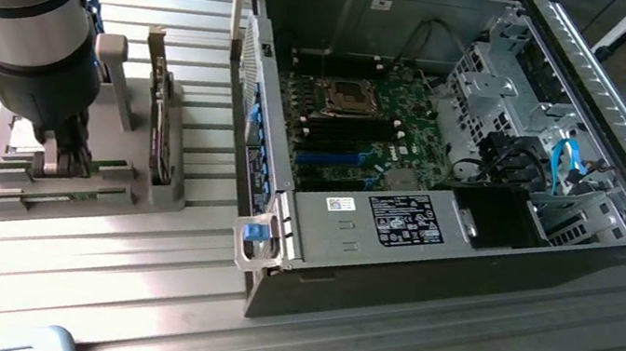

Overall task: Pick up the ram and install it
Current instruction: 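Pick up the ram and move it above insertion slot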

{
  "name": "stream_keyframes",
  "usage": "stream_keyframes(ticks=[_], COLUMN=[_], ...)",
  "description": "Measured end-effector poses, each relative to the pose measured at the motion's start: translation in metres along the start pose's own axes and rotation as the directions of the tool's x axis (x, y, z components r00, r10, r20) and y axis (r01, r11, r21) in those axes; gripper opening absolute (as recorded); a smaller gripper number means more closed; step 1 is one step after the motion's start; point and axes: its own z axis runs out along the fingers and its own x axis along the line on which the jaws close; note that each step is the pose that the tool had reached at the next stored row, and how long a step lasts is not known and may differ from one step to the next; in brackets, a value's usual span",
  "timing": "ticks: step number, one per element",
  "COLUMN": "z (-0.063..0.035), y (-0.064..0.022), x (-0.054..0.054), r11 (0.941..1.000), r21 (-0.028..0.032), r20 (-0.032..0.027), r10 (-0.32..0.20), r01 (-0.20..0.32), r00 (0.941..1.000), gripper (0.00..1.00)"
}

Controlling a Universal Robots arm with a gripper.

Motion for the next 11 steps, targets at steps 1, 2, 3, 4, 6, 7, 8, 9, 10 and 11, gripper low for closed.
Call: stream_keyframes(ticks=[1, 2, 3, 4, 6, 7, 8, 9, 10, 11], z=[0.0008, 0.0015, 0.0021, 0.0027, 0.0043, 0.0054, 0.0059, 0.0067, 0.0072, 0.0077], y=[0.0000, 0.0000, -0.0001, -0.0001, 0.0000, 0.0000, 0.0000, 0.0000, 0.0000, 0.0000], x=[0.0001, 0.0002, 0.0006, 0.0013, 0.0032, 0.0045, 0.0050, 0.0055, 0.0059, 0.0062], r11=[1.0000, 1.0000, 1.0000, 1.0000, 1.0000, 1.0000, 1.0000, 1.0000, 1.0000, 1.0000], r21=[0.0001, 0.0000, 0.0001, 0.0001, 0.0001, 0.0000, 0.0000, 0.0001, 0.0002, 0.0001], r20=[0.0000, 0.0000, 0.0000, 0.0001, 0.0000, 0.0001, 0.0000, 0.0002, 0.0002, 0.0002], r10=[0.000, 0.000, 0.000, 0.000, 0.000, 0.000, 0.000, 0.000, 0.000, 0.000], r01=[0.000, 0.000, 0.000, 0.000, 0.000, 0.000, 0.000, 0.000, 0.000, 0.000], r00=[1.0000, 1.0000, 1.0000, 1.0000, 1.0000, 1.0000, 1.0000, 1.0000, 1.0000, 1.0000], gripper=[0.24, 0.24, 0.24, 0.24, 0.24, 0.24, 0.24, 0.24, 0.24, 0.24])
